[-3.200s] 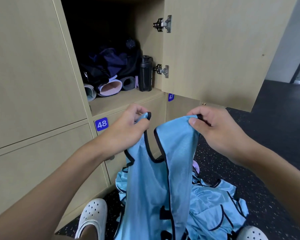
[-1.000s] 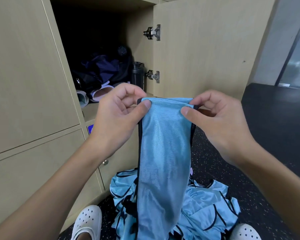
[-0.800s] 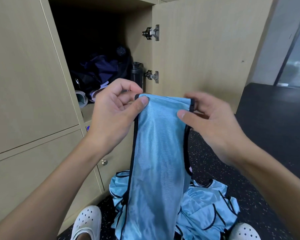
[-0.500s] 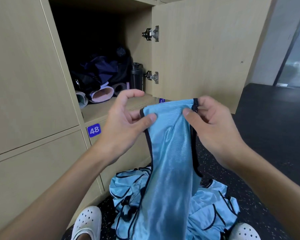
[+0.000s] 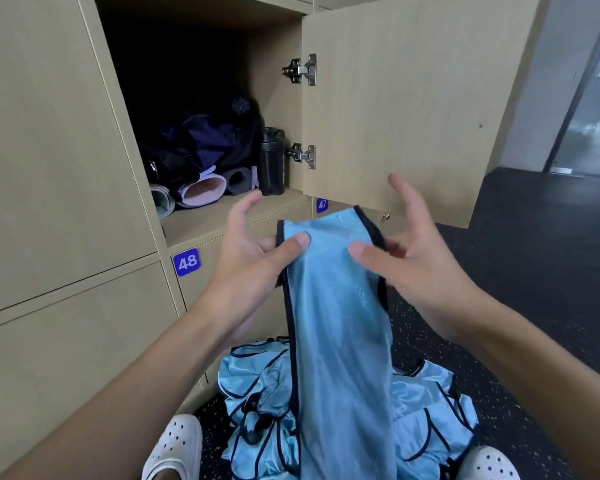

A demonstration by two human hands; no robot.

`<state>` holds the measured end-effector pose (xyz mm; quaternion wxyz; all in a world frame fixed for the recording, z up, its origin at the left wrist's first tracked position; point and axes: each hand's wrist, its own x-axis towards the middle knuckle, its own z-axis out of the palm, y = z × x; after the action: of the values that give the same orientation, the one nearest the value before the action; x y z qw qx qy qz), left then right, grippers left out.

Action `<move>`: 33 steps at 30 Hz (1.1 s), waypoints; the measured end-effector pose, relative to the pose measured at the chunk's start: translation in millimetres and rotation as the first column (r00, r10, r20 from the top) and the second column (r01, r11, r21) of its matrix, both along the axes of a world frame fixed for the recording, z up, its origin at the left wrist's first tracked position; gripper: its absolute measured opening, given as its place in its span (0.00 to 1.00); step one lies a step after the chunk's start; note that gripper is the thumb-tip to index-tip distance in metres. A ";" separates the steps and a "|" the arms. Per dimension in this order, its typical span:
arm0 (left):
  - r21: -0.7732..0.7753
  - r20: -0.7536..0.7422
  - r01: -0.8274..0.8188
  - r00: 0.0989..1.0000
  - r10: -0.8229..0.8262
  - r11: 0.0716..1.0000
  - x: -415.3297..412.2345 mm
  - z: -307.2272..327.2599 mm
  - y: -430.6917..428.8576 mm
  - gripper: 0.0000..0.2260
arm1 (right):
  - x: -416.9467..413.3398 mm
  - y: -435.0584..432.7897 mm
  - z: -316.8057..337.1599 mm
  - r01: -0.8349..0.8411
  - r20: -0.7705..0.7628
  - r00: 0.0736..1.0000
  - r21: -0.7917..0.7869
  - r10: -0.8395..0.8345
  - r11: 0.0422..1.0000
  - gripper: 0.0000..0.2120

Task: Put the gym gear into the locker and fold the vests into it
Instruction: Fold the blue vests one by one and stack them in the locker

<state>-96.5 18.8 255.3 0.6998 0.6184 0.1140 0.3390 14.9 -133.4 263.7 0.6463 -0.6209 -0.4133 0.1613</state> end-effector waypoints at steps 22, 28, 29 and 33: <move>0.187 -0.090 0.216 0.975 -0.202 0.958 -4.9 -26.3 -6.1 0.43 | 7.6 4.5 -9.2 0.033 0.040 0.999 0.057 -0.035 0.998 0.39; 0.110 0.056 0.044 0.997 -0.051 0.993 -1.0 -11.6 -1.7 0.37 | 11.5 -0.1 -11.1 -0.150 -0.079 0.986 -0.069 0.145 0.986 0.45; 0.092 0.043 0.034 0.998 -0.038 0.995 -0.7 -13.3 -0.7 0.37 | 10.2 0.3 -10.6 -0.141 -0.089 0.987 -0.051 0.136 0.989 0.43; 0.083 -0.124 0.166 0.980 -0.156 0.983 -2.5 -19.0 -0.8 0.35 | 10.7 0.8 -5.4 0.060 -0.093 0.994 0.047 -0.056 0.997 0.38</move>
<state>-99.0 18.0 236.3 0.6875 0.6763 0.0886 0.2492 25.7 -132.6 258.2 0.6842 -0.6084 -0.3687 0.1605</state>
